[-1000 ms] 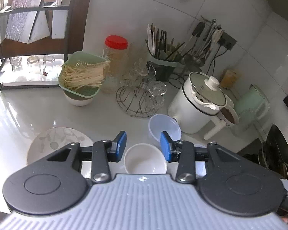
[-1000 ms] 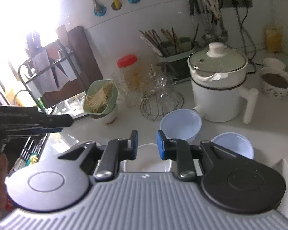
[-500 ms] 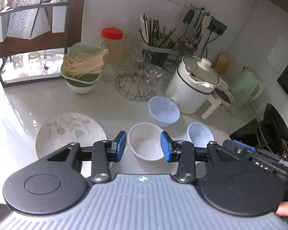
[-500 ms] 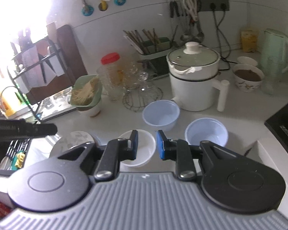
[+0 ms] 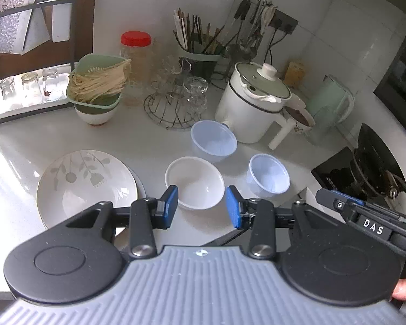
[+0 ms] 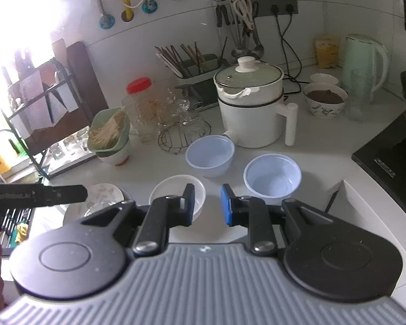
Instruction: Organize plates and bowls
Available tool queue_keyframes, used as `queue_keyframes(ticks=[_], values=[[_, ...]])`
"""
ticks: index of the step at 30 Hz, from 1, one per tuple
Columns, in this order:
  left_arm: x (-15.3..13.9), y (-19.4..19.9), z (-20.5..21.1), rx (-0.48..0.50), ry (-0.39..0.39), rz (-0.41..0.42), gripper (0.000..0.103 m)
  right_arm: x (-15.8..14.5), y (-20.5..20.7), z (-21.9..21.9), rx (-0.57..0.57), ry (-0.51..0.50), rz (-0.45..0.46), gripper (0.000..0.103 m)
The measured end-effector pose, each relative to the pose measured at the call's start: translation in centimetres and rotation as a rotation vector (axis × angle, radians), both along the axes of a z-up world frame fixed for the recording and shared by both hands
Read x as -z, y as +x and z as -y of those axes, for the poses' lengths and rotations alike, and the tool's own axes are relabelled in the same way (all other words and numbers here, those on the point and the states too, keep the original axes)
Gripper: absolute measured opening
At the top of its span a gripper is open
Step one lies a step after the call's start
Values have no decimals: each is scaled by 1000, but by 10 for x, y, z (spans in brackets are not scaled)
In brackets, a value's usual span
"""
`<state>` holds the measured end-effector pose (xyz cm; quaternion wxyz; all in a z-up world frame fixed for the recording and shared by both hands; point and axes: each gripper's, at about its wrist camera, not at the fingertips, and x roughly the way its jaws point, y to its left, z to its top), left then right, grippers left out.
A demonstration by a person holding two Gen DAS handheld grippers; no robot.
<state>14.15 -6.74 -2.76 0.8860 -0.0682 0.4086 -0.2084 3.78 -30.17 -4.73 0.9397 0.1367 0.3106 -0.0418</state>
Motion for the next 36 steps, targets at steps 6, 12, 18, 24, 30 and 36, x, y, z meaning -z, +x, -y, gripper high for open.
queue_keyframes(ticks=[6,12,18,24,30,36], values=[[1,-4,-3,23,9,1,59,0,-11,-7,75,-66,13,68],[2,-2,0,49,31,22,83,4,-16,-6,118,-68,-10,83],[11,5,-3,26,49,28,92,11,-8,-9,88,-42,-8,84],[17,12,-8,-11,104,28,92,19,6,-8,78,-23,-43,84],[18,12,-20,-34,85,36,92,24,14,-12,60,10,-47,84],[28,12,-20,-9,100,78,92,25,22,-18,25,-5,-52,84]])
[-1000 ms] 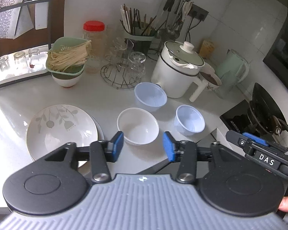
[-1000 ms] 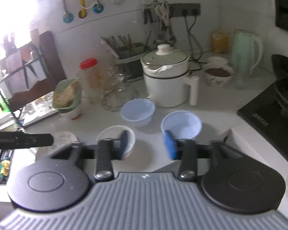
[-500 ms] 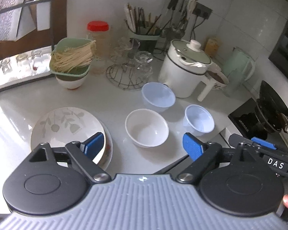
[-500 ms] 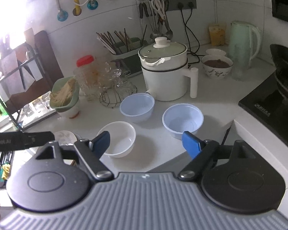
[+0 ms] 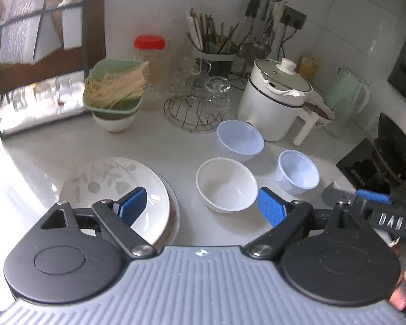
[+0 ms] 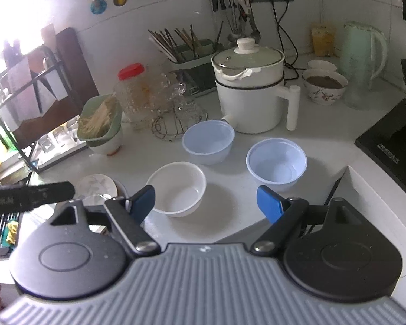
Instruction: Organize plates and bowls
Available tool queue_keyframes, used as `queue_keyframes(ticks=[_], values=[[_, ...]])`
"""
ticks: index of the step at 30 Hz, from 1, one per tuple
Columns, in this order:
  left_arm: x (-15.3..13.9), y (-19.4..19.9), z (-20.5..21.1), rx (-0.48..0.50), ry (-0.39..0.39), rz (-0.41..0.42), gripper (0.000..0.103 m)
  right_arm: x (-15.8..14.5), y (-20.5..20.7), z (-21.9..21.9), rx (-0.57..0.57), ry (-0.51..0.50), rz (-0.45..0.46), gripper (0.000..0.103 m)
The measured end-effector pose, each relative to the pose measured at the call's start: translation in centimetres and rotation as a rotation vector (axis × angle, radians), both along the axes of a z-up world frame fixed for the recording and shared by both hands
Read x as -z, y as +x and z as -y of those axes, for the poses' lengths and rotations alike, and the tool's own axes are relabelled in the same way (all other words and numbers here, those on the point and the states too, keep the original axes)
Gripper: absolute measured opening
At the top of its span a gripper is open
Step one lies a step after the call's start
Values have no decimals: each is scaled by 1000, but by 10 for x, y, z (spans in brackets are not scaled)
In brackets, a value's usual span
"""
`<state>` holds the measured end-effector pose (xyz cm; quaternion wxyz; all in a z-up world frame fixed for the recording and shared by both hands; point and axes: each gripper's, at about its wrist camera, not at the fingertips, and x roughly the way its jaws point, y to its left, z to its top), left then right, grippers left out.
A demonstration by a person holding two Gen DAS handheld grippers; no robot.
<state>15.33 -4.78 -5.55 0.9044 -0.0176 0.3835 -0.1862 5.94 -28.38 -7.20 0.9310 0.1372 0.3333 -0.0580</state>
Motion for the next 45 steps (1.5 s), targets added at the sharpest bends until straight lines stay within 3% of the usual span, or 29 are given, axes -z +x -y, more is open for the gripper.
queue_keyframes(ticks=[9,14,25,31,43,45], values=[[28,17,0,-28,-28,-32,92,15,25,2,-27,-15,0,84],[45,22,20,-24,49,72,92,29,41,10,-31,-27,13,84],[67,49,65,64,17,36,92,46,72,36,23,11,30,83],[69,80,67,31,-61,-19,92,50,88,45,33,15,24,83],[76,138,85,47,-73,-69,90,59,140,55,5,39,3,83],[78,150,90,43,-70,-68,90,60,150,57,-14,42,4,78]])
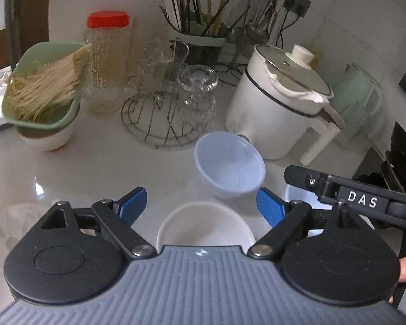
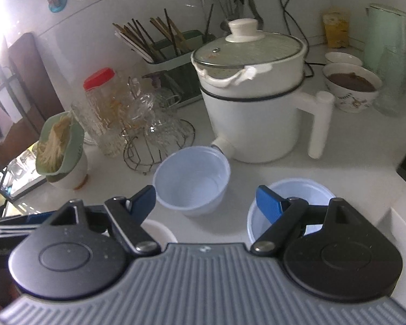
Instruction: Organize plates and bowls
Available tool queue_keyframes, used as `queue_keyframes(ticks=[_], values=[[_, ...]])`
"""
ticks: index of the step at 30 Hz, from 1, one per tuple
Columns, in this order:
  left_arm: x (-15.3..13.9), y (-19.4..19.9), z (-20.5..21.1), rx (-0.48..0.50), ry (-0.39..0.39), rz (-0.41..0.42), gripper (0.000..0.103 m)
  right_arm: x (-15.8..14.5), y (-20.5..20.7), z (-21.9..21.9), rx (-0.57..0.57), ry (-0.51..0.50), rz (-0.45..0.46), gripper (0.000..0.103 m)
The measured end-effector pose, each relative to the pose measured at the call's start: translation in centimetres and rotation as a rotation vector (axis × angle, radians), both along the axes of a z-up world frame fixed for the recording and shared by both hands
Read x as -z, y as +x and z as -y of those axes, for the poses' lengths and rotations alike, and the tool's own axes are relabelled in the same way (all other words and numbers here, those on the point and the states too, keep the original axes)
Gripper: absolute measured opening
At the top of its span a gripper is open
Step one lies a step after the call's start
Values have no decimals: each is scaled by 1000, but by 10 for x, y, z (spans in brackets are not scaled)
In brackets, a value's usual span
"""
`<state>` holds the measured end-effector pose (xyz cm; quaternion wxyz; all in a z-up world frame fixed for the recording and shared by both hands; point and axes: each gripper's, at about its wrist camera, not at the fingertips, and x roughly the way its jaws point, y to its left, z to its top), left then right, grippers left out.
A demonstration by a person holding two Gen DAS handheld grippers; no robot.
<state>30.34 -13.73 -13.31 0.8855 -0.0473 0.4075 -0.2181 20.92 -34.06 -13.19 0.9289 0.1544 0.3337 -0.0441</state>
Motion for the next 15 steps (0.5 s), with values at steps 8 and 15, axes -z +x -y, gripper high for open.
queue_keyframes(ticks=[8,15], values=[[17,53,17,-21,-24,-61,83,14,50,16,-32,7,-63,63],[43,90,32,-29,-26,-140,66,38,84,29,-56,9,-142,37]])
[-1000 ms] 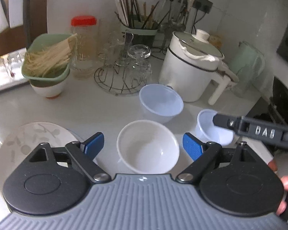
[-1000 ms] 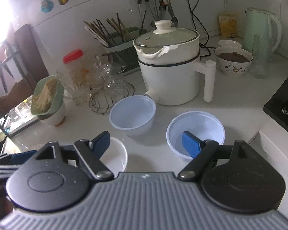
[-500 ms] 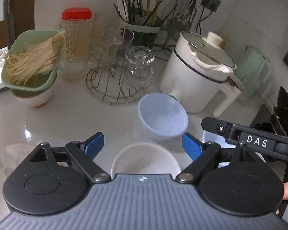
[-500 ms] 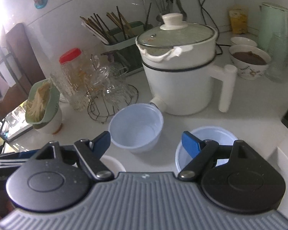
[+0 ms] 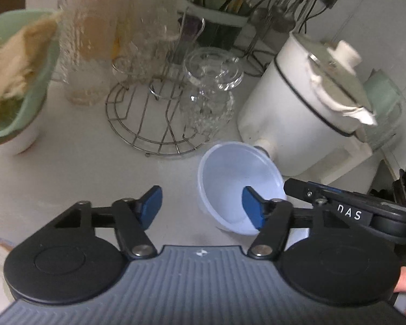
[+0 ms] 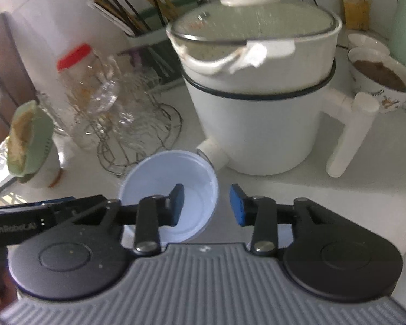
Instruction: Organize plates and bowls
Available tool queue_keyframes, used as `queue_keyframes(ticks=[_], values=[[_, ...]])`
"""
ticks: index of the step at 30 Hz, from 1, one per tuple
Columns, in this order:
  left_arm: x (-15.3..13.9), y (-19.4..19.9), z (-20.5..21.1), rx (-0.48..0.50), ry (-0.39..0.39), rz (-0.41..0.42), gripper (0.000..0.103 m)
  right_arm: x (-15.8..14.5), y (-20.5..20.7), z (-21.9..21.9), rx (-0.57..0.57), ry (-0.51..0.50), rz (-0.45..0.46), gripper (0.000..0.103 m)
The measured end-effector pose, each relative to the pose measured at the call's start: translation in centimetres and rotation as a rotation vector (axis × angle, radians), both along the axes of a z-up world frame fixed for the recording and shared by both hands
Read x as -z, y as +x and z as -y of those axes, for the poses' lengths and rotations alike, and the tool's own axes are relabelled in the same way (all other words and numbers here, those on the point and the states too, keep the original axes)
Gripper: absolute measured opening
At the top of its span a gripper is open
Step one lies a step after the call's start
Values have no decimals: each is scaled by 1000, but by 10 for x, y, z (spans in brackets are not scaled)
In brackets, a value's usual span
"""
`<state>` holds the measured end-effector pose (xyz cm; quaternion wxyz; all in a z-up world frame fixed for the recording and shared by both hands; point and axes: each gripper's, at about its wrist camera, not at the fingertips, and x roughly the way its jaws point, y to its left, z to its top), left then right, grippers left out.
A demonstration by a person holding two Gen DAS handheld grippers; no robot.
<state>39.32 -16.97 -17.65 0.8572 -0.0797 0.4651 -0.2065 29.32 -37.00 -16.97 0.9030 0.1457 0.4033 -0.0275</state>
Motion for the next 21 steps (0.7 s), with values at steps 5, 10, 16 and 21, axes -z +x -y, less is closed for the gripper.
queue_keyframes(ticks=[5,10,16,21], values=[[14,18,9,8,2,-25,47,16,12,3,-9,14,-48,31],[23,28,17,25,-3,-54,37,26,21,7,-3,35,-74,21],[29,29,23,37,-29,-79,35,31,25,13,-9,70,-76,11],[26,24,25,39,-29,-74,35,29,20,14,0,88,-68,11]])
